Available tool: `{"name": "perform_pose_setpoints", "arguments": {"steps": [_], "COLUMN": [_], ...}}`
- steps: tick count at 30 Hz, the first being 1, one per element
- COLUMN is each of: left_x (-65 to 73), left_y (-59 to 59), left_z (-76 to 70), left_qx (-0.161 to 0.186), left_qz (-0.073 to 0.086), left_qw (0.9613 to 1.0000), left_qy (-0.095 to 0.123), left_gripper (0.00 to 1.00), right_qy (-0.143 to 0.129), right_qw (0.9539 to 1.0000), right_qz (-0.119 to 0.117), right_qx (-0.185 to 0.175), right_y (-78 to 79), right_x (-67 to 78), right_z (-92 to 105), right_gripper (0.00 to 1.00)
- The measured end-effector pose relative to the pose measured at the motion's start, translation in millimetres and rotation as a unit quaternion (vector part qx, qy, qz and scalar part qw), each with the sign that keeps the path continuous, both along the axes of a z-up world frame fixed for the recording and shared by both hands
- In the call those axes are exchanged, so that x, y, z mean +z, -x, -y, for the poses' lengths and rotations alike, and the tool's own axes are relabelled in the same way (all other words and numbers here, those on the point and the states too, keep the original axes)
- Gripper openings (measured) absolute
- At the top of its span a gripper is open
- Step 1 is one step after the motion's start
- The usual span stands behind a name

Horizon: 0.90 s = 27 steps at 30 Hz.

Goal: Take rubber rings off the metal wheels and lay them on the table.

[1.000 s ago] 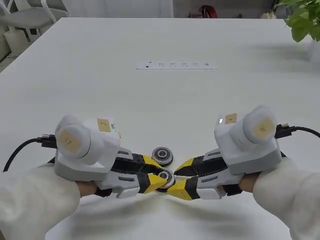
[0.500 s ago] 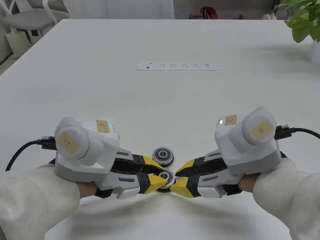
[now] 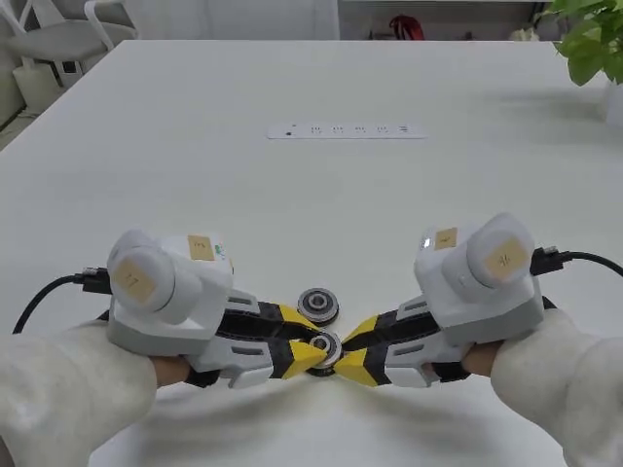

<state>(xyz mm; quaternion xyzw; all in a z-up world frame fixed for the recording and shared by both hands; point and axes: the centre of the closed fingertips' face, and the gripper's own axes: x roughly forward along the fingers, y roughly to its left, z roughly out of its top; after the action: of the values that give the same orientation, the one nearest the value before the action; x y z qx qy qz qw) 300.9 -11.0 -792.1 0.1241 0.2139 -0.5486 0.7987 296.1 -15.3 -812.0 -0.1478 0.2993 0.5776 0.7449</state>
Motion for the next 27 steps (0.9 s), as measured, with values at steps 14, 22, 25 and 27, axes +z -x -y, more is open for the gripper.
{"name": "perform_pose_setpoints", "arguments": {"steps": [14, 22, 25, 27], "left_x": [0.1, 0.1, 0.2, 0.2], "left_y": [0.9, 2.4, 2.8, 3.1], "left_z": [-0.2, -0.8, -0.6, -0.7], "left_qx": [-0.001, -0.007, -0.008, -0.009], "left_qz": [0.002, 0.008, 0.008, 0.008], "left_qw": [1.0, 0.9999, 0.9999, 0.9999], "left_qy": [-0.001, -0.006, -0.006, -0.006], "left_gripper": [0.14, 0.14, 0.14, 0.14], "right_qy": [0.013, 0.011, 0.011, 0.009], "right_qw": [0.9999, 0.9998, 0.9998, 0.9996], "right_qz": [0.007, 0.001, -0.004, -0.01], "right_qx": [-0.002, -0.015, -0.018, -0.023], "right_y": [-3.1, -4.7, -4.7, -5.2], "right_x": [0.8, 2.6, 2.6, 2.8], "right_z": [3.0, 4.9, 5.0, 5.4], "right_gripper": [0.02, 0.0, 0.0, 0.0]}}
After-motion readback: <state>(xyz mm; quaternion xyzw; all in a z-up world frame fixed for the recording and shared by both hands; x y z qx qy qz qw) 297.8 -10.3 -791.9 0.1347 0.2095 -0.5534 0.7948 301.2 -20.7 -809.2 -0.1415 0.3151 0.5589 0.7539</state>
